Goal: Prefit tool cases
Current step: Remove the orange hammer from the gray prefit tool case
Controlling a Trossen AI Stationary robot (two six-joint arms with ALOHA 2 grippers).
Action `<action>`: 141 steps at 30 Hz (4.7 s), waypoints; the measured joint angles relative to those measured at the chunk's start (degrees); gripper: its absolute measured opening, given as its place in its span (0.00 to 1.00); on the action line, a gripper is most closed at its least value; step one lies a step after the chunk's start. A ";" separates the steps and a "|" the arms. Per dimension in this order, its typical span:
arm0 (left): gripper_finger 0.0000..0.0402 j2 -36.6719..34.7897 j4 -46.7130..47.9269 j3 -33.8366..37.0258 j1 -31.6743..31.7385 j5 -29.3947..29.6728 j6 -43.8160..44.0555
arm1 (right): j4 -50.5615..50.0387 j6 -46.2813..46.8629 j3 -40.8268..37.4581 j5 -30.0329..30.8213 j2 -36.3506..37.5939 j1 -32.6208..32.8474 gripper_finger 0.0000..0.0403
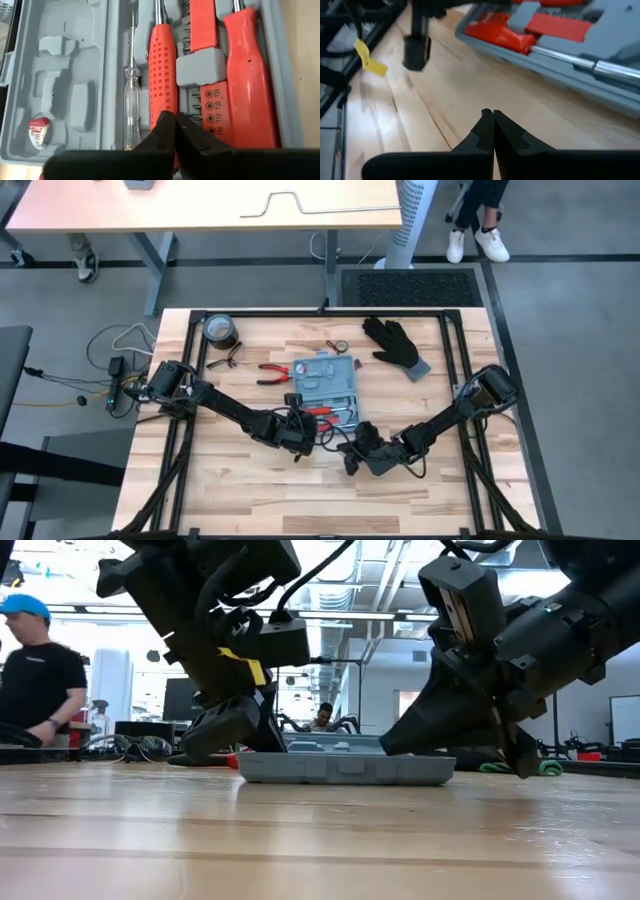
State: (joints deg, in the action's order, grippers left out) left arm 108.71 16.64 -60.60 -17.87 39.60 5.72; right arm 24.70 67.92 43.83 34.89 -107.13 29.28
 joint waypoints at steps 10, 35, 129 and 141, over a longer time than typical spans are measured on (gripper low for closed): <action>0.11 -0.35 0.71 -0.22 1.50 -5.20 -0.08 | 2.14 -0.45 0.00 3.25 0.00 -0.53 0.03; 0.37 -0.87 -0.24 -0.28 3.74 -12.77 10.62 | 11.05 -12.24 0.00 -21.51 0.04 -6.84 0.09; 0.36 0.00 -7.12 1.59 7.48 -7.75 -13.65 | -1.37 -23.50 -2.97 -16.82 6.52 -18.74 0.09; 0.36 1.95 -7.84 1.68 7.88 -3.46 -17.96 | -2.18 -20.03 0.63 -16.28 0.13 -16.34 0.09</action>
State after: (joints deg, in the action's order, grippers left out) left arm 110.66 8.80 -58.92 -9.99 36.15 -12.24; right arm 22.52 47.89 44.47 18.61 -107.00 12.94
